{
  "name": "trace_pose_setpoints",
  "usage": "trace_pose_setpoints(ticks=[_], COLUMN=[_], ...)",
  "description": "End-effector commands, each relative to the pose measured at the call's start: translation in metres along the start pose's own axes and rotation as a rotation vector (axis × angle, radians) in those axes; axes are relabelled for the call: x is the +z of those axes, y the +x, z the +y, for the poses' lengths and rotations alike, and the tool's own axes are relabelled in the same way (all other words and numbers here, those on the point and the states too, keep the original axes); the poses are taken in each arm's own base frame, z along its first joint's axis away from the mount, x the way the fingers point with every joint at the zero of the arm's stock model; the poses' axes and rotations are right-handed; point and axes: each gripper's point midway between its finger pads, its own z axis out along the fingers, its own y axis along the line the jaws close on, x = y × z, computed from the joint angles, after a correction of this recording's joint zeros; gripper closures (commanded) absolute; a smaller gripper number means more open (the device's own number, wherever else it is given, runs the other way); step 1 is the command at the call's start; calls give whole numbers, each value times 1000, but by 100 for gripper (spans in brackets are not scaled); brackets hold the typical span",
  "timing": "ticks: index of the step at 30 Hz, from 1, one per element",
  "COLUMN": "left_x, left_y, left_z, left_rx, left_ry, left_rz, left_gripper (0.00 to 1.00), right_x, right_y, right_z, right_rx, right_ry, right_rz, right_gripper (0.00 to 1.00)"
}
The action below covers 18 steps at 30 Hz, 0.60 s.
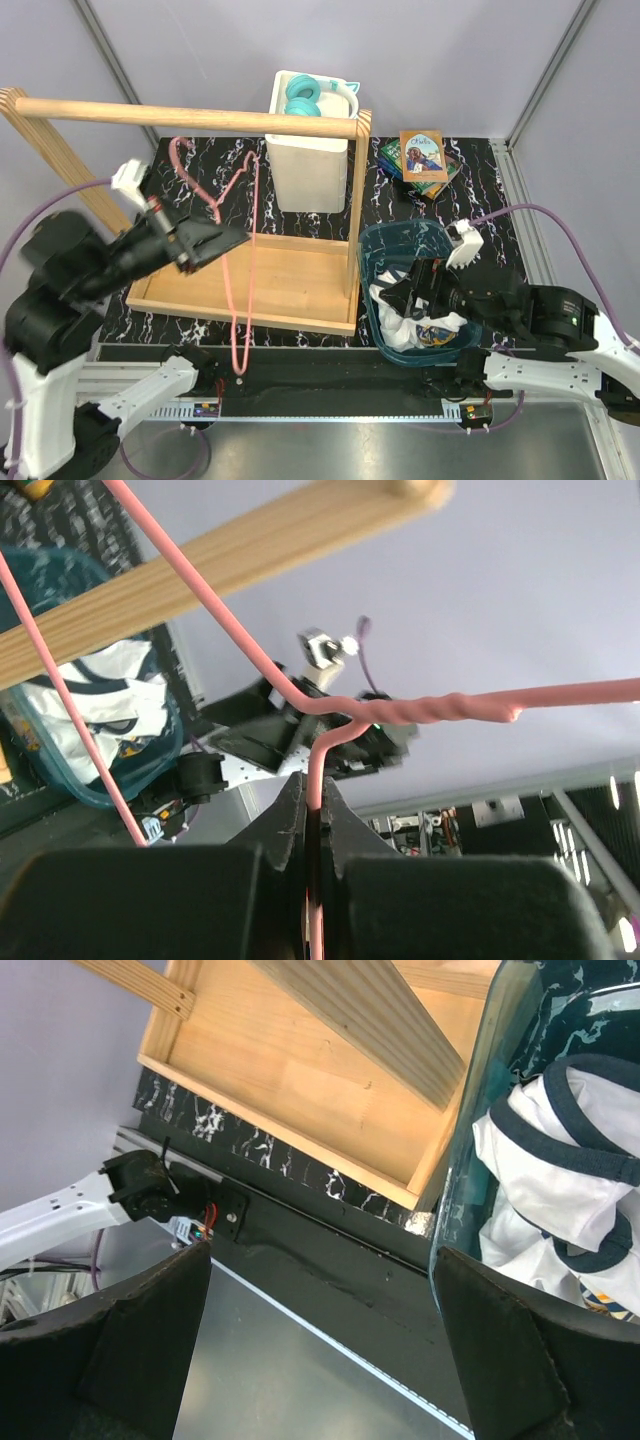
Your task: Remove the tank top from the hanger
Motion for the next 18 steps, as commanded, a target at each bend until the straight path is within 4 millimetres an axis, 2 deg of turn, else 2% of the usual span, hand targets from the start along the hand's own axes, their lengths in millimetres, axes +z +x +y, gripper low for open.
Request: trace_pose_setpoints(ticks=[1, 2, 3, 5, 10, 13, 15, 18], left_x=[44, 46, 55, 61, 79, 75, 63, 57], left_y=[-20, -25, -29, -36, -45, -45, -43, -42], left_z=[-2, -9, -7, -10, 2, 3, 2, 4], left_rx=[-57, -44, -38, -20, -34, -32, -31, -48], left_ry=[-17, -3, -15, -16, -56, -58, -50, -48], left_rz=[31, 22, 26, 12, 4, -17, -43, -65], left_gripper=[100, 100, 100, 100, 100, 100, 100, 100], right_x=[-9, -11, -13, -14, -16, -16, -15, -14], right_y=[-13, -13, -12, -11, -6, -6, -5, -6], right_z=[6, 6, 3, 1, -4, -4, -6, -5], right_rx=[58, 67, 75, 93, 122, 116, 103, 97], right_ry=[-58, -61, -64, -68, -71, -71, -63, -60], right_rz=[-63, -68, -72, -73, -69, -70, -66, -68], right_gripper=[1, 0, 0, 0, 0, 0, 0, 0])
